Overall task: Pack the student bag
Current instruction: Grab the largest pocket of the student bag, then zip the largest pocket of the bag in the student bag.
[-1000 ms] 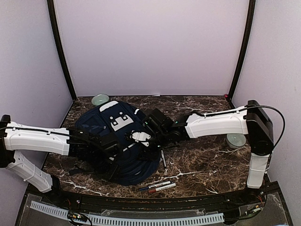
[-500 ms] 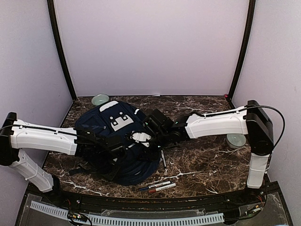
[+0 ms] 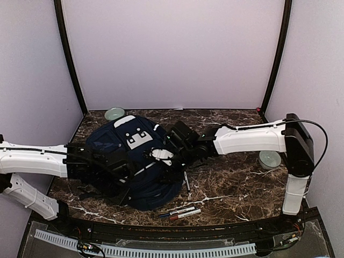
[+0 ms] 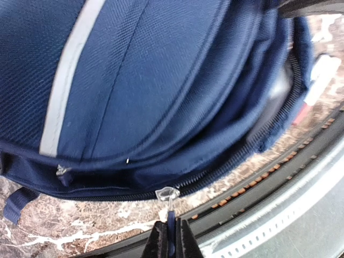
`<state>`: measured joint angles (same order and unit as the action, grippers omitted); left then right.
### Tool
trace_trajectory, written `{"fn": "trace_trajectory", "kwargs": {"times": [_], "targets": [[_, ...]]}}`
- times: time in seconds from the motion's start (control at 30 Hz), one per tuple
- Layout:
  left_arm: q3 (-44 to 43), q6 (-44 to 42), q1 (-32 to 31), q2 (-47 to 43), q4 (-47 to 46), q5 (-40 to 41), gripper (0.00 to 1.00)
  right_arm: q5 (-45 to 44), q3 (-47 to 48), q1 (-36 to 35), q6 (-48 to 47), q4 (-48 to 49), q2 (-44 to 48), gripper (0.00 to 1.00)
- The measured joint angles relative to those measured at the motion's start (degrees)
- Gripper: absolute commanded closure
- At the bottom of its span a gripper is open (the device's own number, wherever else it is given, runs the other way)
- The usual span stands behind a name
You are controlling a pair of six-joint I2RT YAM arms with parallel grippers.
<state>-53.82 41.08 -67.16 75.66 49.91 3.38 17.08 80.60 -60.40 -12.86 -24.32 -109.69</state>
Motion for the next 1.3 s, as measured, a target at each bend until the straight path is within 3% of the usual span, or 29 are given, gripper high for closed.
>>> {"fn": "trace_trajectory", "kwargs": {"times": [0.23, 0.4, 0.57, 0.7, 1.03, 1.3], "targets": [[3.06, 0.26, -0.33, -8.31, -1.14, 2.25, 1.00, 7.10, 11.89, 0.46, 1.46, -4.68, -1.68, 0.58], [4.52, 1.27, -0.66, -10.93, -2.82, 3.04, 1.00, 13.33, 24.09, 0.46, 5.49, -3.28, -11.43, 0.61], [8.39, 1.57, -1.53, -14.69, -7.10, 2.99, 1.00, 16.68, 28.87, 0.44, 8.70, -3.76, -23.10, 0.61], [11.89, 1.20, -2.05, -14.62, -12.00, 2.49, 1.00, 19.39, 31.19, 0.63, 10.86, -4.52, -24.76, 0.62], [11.43, -4.22, -3.26, -1.60, -26.69, 0.57, 1.00, 22.93, 32.17, 0.76, 14.27, -3.41, -26.99, 0.62], [4.20, -10.01, -3.32, 9.97, -32.96, 0.68, 1.00, 26.01, 32.11, 1.36, 15.54, -2.86, -27.65, 0.63]]}}
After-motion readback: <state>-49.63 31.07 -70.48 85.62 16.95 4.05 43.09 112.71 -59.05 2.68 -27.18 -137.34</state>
